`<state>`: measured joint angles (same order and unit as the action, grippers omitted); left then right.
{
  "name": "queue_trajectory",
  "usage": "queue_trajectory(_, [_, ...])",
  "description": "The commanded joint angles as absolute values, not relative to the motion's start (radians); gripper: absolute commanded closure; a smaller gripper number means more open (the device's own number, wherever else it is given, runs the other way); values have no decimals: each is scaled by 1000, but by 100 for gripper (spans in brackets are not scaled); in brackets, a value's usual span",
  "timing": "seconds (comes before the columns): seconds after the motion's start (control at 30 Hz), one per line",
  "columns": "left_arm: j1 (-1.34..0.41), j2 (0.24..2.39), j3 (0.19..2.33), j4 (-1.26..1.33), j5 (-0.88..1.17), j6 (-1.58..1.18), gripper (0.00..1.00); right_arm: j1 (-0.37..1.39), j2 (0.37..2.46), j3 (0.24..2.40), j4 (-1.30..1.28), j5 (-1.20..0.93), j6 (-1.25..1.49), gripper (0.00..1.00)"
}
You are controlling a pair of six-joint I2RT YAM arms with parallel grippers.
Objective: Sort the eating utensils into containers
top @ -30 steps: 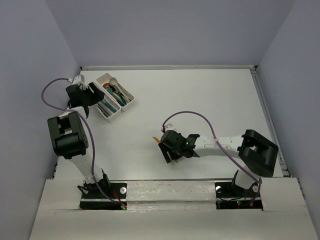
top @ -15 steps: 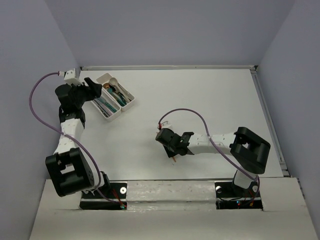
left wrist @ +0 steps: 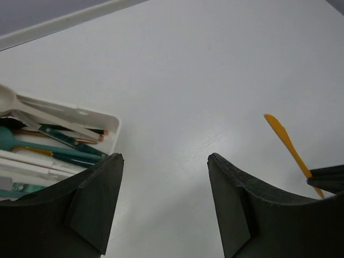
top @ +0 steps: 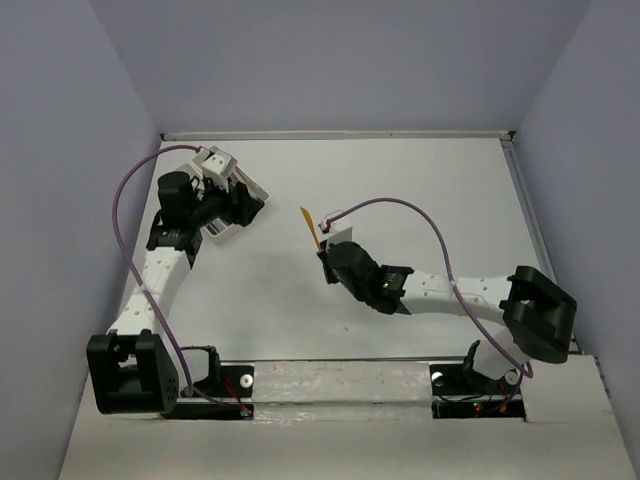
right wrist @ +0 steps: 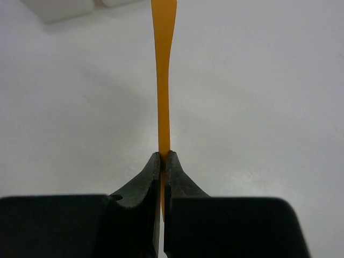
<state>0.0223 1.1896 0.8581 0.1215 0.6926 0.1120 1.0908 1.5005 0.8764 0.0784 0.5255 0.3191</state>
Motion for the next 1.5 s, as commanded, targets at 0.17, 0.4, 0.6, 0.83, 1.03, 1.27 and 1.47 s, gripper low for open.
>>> queue_trajectory(0.17, [-91,1092,819,124,810,160,22,1091,1669,1086,487,523,175,100])
queue_trajectory(0.4, [-92,1147,802,136,770,134,22,1091,1752,1192,523,468,189,100])
queue_trajectory(0.6, [-92,1173,801,207,729,60,25,1091,1790,1229,534,410,204,100])
queue_trajectory(0.83, [-92,1177,770,272,680,31,55,1091,1798,1244,549,388,209,100])
queue_trajectory(1.03, [-69,1190,769,245,690,9,100,1091,1815,1255,554,399,207,100])
queue_trajectory(1.27, [201,1256,822,329,704,-60,100,1091,1743,1179,413,331,252,34])
queue_trajectory(1.47, [316,1477,958,497,649,-259,100,1091,1591,982,318,411,307,32])
